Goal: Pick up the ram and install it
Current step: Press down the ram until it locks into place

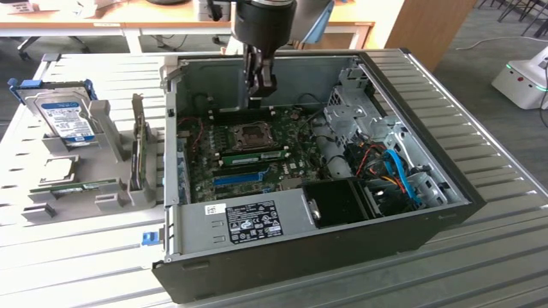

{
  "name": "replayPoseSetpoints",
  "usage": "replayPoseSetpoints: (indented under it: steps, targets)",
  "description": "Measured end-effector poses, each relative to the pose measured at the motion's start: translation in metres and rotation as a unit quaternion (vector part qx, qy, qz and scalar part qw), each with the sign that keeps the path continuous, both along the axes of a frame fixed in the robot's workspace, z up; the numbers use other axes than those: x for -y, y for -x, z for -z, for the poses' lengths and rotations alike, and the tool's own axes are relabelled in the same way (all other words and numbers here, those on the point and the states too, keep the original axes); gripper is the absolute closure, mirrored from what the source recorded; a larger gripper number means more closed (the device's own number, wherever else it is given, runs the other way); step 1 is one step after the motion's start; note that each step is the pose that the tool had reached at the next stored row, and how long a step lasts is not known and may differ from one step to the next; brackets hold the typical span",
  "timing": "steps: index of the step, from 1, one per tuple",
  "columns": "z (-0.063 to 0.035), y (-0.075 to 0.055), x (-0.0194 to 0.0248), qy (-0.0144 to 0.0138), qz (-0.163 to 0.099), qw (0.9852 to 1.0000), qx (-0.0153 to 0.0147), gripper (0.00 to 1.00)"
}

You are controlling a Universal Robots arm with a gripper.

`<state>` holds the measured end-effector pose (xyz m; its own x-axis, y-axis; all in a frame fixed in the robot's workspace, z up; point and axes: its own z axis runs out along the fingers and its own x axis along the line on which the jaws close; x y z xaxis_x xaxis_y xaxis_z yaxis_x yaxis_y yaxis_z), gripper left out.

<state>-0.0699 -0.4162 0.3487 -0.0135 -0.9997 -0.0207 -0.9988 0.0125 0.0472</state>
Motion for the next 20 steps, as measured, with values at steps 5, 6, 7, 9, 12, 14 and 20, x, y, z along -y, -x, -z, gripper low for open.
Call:
replayPoseSetpoints:
  steps: [5, 6, 7, 9, 12, 14, 20]
  targets:
    - [0.0000, -0.009, 0.0000, -0.0001, 0.000, 1.0000, 0.0000, 0.89]
    - [0.0000, -0.011, 0.0000, -0.0001, 0.000, 1.0000, 0.0000, 0.89]
    - [0.0000, -0.012, 0.0000, -0.0001, 0.000, 1.0000, 0.0000, 0.89]
    - [0.0000, -0.014, 0.0001, -0.0001, 0.000, 1.0000, 0.0000, 0.89]
    - [0.0000, -0.015, 0.0000, -0.0001, 0.000, 1.0000, 0.0000, 0.89]
    - [0.0000, -0.016, 0.0000, -0.0001, 0.000, 1.0000, 0.0000, 0.89]
    - [0.0000, -0.018, 0.0000, -0.0001, 0.000, 1.0000, 0.0000, 0.89]
